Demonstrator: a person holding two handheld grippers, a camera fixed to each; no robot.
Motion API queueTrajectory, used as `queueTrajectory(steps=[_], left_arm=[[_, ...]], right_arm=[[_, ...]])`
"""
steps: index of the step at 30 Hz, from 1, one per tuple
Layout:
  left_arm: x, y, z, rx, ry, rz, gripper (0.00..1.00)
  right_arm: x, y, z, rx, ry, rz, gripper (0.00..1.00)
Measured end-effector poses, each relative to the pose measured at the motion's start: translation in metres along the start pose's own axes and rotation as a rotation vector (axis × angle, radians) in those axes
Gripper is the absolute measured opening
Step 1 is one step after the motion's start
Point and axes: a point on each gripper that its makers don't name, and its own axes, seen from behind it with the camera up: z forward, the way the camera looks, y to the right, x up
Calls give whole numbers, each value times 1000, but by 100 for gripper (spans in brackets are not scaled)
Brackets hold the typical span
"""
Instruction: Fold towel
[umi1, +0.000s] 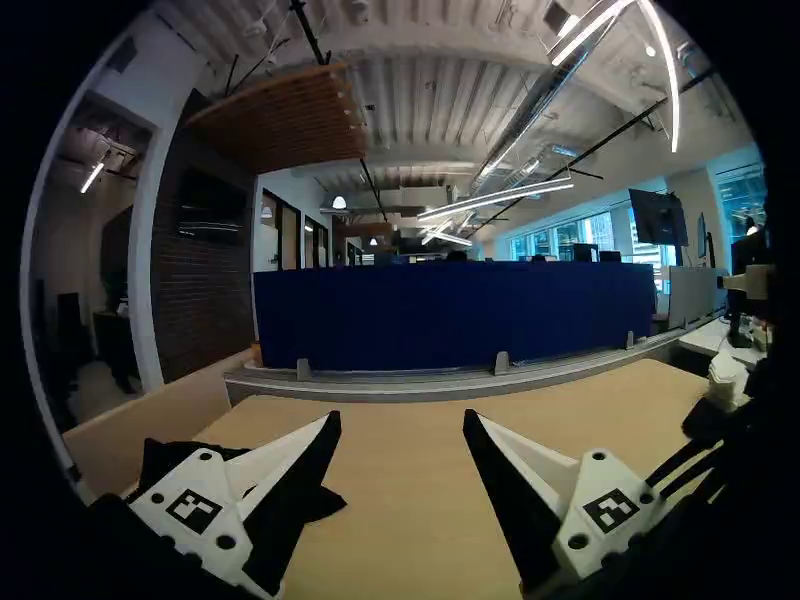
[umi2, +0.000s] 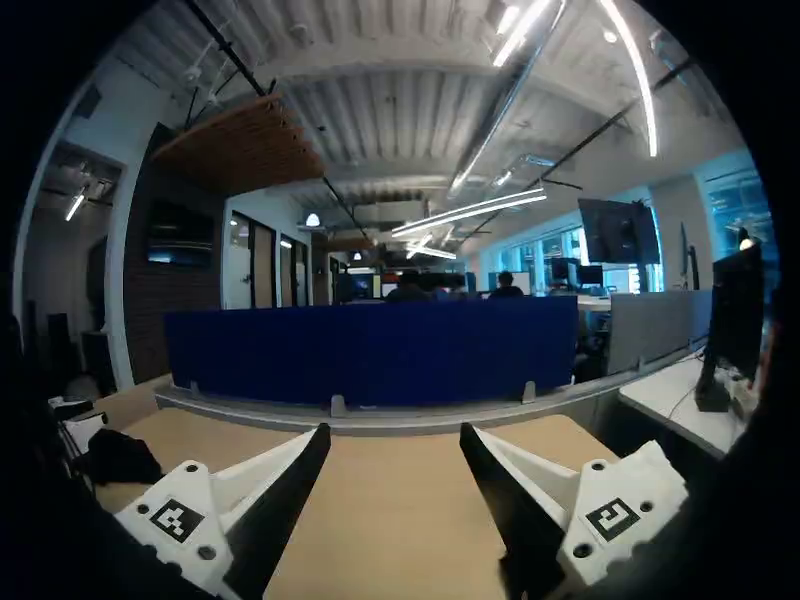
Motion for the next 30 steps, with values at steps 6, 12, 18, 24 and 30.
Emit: queueTrajectory(steps=[6,12,18,24,30], left_arm=[[-23,-1,0,-7,19,1,90],[-51,-6,1,-3,30,17,90],[-78,-7,3,-4,39,6,90],[-101,-8,6,-7,39,9,90],[-117,-13,10,6,33,-3,90]], right_arm=[[-1,-4,-2,5,25,4,100],[-13,-3,-7,1,43,2,100],[-25,-3,-9,-3,49,-11,100],[-35,-4,-10,-5,52,-14,100],[-47,-5,-9,-1,49,-25,100]])
